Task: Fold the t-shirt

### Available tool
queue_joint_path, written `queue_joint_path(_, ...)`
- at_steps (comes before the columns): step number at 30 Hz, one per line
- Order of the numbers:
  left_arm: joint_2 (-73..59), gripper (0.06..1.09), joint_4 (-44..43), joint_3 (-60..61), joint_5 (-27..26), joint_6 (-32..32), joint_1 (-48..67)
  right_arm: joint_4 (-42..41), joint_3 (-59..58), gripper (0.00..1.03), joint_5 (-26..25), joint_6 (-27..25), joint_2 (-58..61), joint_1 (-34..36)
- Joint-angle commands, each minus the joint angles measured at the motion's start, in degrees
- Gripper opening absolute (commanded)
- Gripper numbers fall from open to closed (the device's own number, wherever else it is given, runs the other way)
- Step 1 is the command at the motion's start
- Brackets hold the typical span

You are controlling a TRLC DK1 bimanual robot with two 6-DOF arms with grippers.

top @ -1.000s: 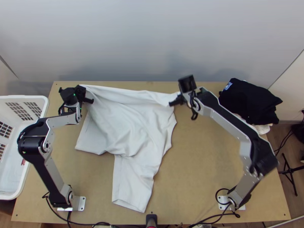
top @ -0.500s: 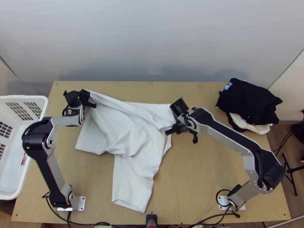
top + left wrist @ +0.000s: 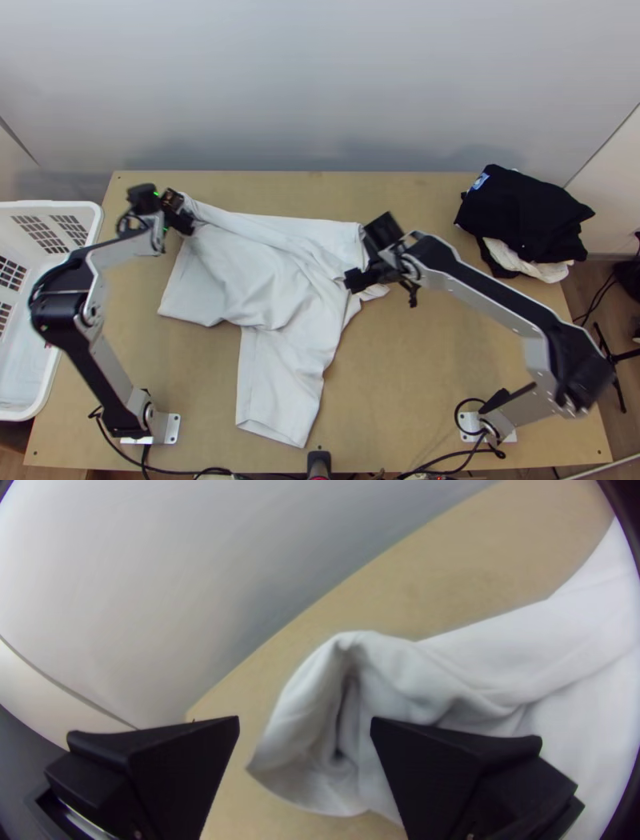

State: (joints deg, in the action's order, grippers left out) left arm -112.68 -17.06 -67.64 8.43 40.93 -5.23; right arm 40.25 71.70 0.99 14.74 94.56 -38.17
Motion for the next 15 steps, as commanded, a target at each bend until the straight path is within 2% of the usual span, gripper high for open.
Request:
queue_joint_path(1, 9.3, 1.04, 18.8, -3.4, -4.2, -1.0, -4.4, 1.4, -0.2, 0.99, 4.7, -0.6, -10.0, 2.1)
queue_joint_path(5, 18.8, 1.04, 30.9, -0.7, -10.2, 2.0, -7.2, 9.1, -0.8, 0.99, 11.1, -2.5, -15.8, -0.1)
queue_joint_path(8, 24.6, 1.04, 36.3, 2.1, -14.9, 3.9, -10.0, 12.7, -2.4, 0.99, 13.1, -2.7, -18.5, -2.7)
queue_joint_path(13, 29.1, 1.04, 42.2, 7.6, -15.5, 7.9, -13.7, 16.0, -6.9, 0.99, 19.9, -2.9, -20.7, -5.1)
queue_joint_path(15, 31.1, 1.04, 46.5, 8.9, -18.2, 9.2, -15.5, 16.6, -8.3, 0.99, 21.8, -3.2, -21.3, -5.9)
